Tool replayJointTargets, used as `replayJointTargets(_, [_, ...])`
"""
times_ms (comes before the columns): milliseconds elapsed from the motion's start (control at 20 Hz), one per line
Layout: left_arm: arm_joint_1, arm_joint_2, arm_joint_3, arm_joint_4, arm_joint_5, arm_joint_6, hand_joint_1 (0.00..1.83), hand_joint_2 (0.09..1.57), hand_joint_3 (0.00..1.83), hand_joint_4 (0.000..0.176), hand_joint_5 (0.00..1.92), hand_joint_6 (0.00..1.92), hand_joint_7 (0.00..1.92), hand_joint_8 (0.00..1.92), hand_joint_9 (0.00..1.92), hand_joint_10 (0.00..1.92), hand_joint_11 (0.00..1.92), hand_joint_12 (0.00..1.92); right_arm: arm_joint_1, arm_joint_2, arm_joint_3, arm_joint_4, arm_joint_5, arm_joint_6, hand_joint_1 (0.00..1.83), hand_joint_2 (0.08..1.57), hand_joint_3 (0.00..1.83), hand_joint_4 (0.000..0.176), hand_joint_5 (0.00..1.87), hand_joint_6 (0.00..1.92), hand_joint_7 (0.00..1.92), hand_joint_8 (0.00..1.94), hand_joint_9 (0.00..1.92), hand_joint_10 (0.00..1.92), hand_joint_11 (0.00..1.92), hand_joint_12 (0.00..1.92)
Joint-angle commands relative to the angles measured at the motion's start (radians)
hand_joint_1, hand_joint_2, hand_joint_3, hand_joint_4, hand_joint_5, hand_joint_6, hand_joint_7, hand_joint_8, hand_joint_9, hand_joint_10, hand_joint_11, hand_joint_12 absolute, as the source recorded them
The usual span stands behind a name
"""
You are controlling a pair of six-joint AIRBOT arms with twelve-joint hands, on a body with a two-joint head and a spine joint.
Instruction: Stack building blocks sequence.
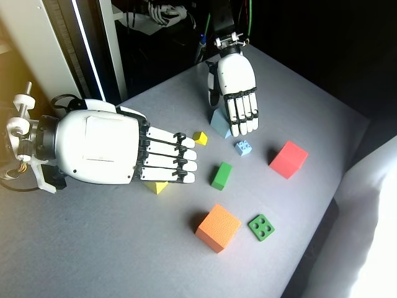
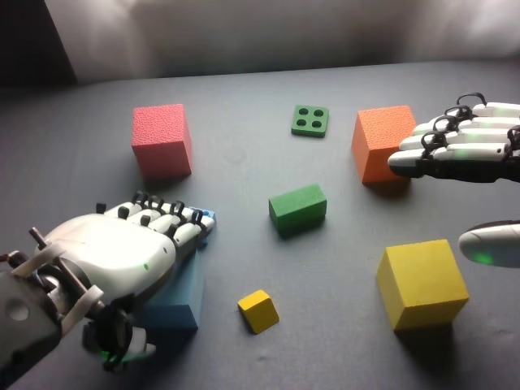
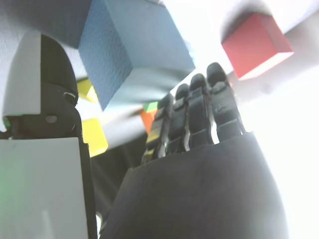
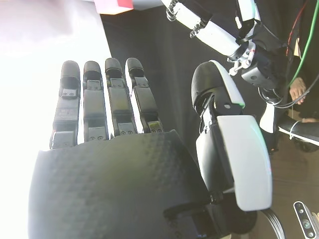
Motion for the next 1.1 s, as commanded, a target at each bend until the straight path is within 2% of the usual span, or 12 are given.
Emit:
replayJointTargets(0, [-0.012,0.001,0.004,0.04,-0.061,0.004,1.19,1.05,0.02,0.0,0.0,0.0,0.04,0.0,0.04,0.0,0.0,0.23,0.006,0.011,-0.004,0.035,0.105,0.002,0.15,1.35,0.0,0.0,0.22,0.0,0.17,0.0,0.14,0.0,0.0,0.45])
replayJointTargets(250, [-0.013,-0.013,0.021,0.032,-0.06,0.012,1.17,1.18,0.01,0.0,0.08,0.01,0.13,0.01,0.12,0.01,0.0,0.45,0.011,0.011,-0.003,0.048,0.096,0.003,0.18,1.34,0.0,0.0,0.23,0.01,0.2,0.01,0.16,0.01,0.0,0.49])
replayJointTargets(300, [-0.013,-0.014,0.022,0.028,-0.06,0.017,1.25,1.2,0.0,0.0,0.27,0.02,0.38,0.02,0.36,0.04,0.0,0.81,0.011,0.011,-0.003,0.05,0.097,0.003,0.17,1.34,0.0,0.0,0.24,0.0,0.21,0.01,0.17,0.01,0.0,0.51])
replayJointTargets(350, [-0.013,-0.016,0.023,0.025,-0.06,0.021,1.27,1.19,0.0,0.0,0.41,0.03,0.53,0.03,0.51,0.06,0.05,0.96,0.011,0.012,-0.003,0.05,0.097,0.002,0.14,1.36,0.0,0.0,0.2,0.0,0.16,0.0,0.13,0.0,0.0,0.43])
replayJointTargets(550, [-0.013,-0.018,0.025,0.021,-0.06,0.031,1.29,1.23,0.0,0.0,0.67,0.02,0.8,0.04,0.73,0.16,0.13,1.25,0.004,0.012,-0.004,0.051,0.114,-0.002,0.16,1.36,0.0,0.0,0.22,0.0,0.18,0.0,0.16,0.01,0.0,0.53])
replayJointTargets(600, [-0.013,-0.019,0.025,0.021,-0.06,0.032,1.33,1.25,0.0,0.0,0.59,1.25,0.81,1.29,0.65,1.58,0.25,1.49,-0.002,0.012,-0.004,0.051,0.141,-0.01,0.19,1.36,0.0,0.0,0.24,0.01,0.2,0.0,0.18,0.01,0.0,0.59])
replayJointTargets(650, [-0.013,-0.019,0.025,0.021,-0.059,0.032,1.35,1.21,0.0,0.0,0.72,1.08,0.89,1.26,0.7,1.56,0.35,1.5,-0.009,0.013,-0.005,0.051,0.166,-0.023,0.17,1.36,0.0,0.0,0.25,0.0,0.2,0.0,0.18,0.01,0.0,0.6])
replayJointTargets(700, [-0.014,-0.019,0.025,0.021,-0.058,0.032,1.35,1.21,0.0,0.0,0.72,1.08,0.89,1.26,0.7,1.56,0.35,1.5,-0.009,0.014,-0.005,0.051,0.167,-0.025,0.17,1.36,0.0,0.0,0.25,0.0,0.2,0.0,0.18,0.01,0.0,0.6])
replayJointTargets(750, [-0.017,-0.019,0.025,0.021,-0.053,0.032,1.37,1.15,0.0,0.0,0.92,0.79,0.96,1.18,0.76,1.47,0.39,1.48,-0.009,0.014,-0.005,0.051,0.163,-0.025,0.09,1.37,0.0,0.0,0.22,0.0,0.18,0.0,0.16,0.0,0.0,0.54])
replayJointTargets(800, [-0.022,-0.019,0.024,0.019,-0.05,0.032,1.37,1.16,0.0,0.0,0.93,0.73,0.95,1.2,0.76,1.51,0.36,1.51,-0.009,0.014,-0.005,0.051,0.155,-0.026,0.12,1.38,0.0,0.0,0.21,0.0,0.17,0.0,0.14,0.0,0.0,0.48])
replayJointTargets(850, [-0.028,-0.019,0.023,0.016,-0.048,0.032,1.37,1.15,0.0,0.0,0.9,0.85,0.96,1.12,0.77,1.45,0.38,1.48,-0.009,0.014,-0.005,0.051,0.148,-0.029,0.14,1.37,0.0,0.0,0.23,0.01,0.19,0.0,0.16,0.01,0.0,0.53])
replayJointTargets(1050, [-0.076,-0.018,0.024,-0.037,-0.023,0.088,1.38,1.12,0.0,0.0,1.02,0.65,1.02,1.05,0.81,1.43,0.38,1.46,-0.009,0.014,-0.005,0.051,0.146,-0.029,0.14,1.37,0.0,0.0,0.25,0.0,0.2,0.0,0.17,0.0,0.0,0.6])
